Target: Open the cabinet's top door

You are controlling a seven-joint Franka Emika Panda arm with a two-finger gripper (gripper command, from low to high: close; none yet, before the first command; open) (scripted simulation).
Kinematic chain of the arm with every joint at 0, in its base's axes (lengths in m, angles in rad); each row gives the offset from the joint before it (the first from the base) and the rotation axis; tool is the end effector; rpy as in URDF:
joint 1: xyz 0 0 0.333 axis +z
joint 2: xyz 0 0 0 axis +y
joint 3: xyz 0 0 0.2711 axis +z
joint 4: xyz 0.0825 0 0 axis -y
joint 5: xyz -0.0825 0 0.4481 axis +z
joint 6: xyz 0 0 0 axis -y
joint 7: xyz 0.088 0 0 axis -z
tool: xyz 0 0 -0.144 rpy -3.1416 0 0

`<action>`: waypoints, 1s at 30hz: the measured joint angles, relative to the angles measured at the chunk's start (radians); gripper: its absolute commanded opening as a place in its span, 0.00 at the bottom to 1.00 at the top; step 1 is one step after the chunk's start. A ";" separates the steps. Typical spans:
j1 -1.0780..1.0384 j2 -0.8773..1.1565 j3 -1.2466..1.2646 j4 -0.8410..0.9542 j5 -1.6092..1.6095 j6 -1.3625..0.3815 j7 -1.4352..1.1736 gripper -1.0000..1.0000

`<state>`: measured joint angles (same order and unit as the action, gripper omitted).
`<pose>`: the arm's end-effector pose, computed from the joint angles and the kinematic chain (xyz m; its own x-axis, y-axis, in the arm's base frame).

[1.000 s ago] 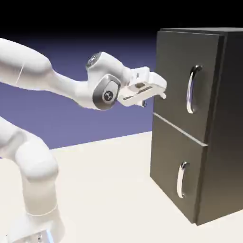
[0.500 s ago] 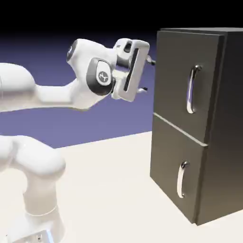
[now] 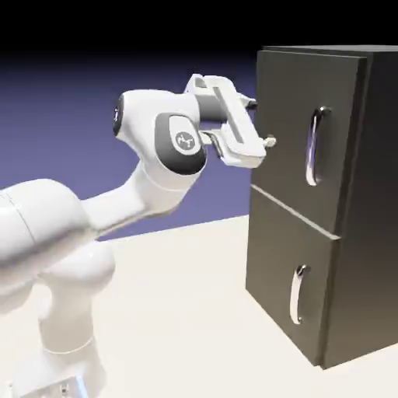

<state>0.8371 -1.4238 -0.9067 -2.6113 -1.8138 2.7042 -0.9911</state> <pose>0.4369 -0.0411 0.5961 -0.1048 0.9487 -0.2983 0.0655 0.3059 0.9498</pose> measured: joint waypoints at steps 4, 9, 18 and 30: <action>0.079 -0.082 -0.087 0.019 -0.174 -0.032 -0.166 0.50; 0.178 -0.184 -0.196 0.043 -0.391 -0.072 -0.374 0.50; 0.356 -0.176 -0.243 0.169 -0.510 -0.112 -0.370 0.00; 0.070 -0.112 0.030 -0.182 -0.529 -0.500 -0.015 0.00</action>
<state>0.9075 -1.5362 -0.8772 -2.7938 -2.3428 2.2043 -1.0066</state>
